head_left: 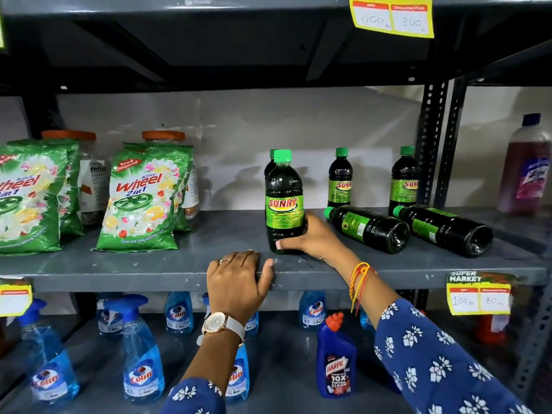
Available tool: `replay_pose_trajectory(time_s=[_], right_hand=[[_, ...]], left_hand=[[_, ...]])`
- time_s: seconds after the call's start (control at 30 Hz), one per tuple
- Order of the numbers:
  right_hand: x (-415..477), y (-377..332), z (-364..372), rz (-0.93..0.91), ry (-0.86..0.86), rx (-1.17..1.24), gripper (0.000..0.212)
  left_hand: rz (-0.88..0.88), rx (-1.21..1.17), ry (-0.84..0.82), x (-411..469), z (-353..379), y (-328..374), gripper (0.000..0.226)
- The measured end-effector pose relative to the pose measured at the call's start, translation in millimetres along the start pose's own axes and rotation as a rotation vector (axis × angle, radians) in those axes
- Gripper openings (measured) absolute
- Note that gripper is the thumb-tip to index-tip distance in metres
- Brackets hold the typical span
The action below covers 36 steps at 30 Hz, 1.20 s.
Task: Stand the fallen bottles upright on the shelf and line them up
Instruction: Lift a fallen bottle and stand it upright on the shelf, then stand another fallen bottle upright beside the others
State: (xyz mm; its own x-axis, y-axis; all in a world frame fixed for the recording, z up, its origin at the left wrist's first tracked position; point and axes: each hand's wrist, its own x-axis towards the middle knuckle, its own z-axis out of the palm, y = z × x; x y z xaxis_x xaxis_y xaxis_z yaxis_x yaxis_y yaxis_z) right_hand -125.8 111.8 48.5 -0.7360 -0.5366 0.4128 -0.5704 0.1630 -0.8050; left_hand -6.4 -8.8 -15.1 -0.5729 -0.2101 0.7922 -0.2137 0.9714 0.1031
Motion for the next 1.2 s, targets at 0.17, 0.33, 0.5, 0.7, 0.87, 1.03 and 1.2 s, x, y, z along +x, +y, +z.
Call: replay_pose_trajectory(time_s=[0.17, 0.33, 0.5, 0.7, 0.87, 1.03, 1.2], right_hand=[[-22, -5, -4, -0.016, -0.037, -0.02, 0.036], [-36, -7, -4, -0.035, -0.032, -0.049, 0.044], [-39, -9, -3, -0.041, -0.027, -0.074, 0.037], [-44, -12, -4, -0.091, -0.043, -0.062, 0.034], [-39, -16, -54, -0.066, 0.182, -0.087, 0.078], [-7, -14, -123, 0.01, 0.395, -0.477, 0.036], [7, 10, -123, 0.162, 0.136, -0.867, 0.065]], left_hand=[[-0.02, -0.016, 0.094, -1, 1, 3, 0.041], [-0.01, 0.016, 0.119, -3, 4, 3, 0.039], [-0.013, 0.027, 0.1, -4, 5, 2, 0.041], [-0.042, -0.031, 0.085, -5, 1, 5, 0.045], [0.149, -0.168, 0.31, -26, 0, 29, 0.044], [0.412, -0.106, 0.026, -9, 9, 109, 0.044], [0.178, 0.022, -0.113, 6, 23, 133, 0.048]])
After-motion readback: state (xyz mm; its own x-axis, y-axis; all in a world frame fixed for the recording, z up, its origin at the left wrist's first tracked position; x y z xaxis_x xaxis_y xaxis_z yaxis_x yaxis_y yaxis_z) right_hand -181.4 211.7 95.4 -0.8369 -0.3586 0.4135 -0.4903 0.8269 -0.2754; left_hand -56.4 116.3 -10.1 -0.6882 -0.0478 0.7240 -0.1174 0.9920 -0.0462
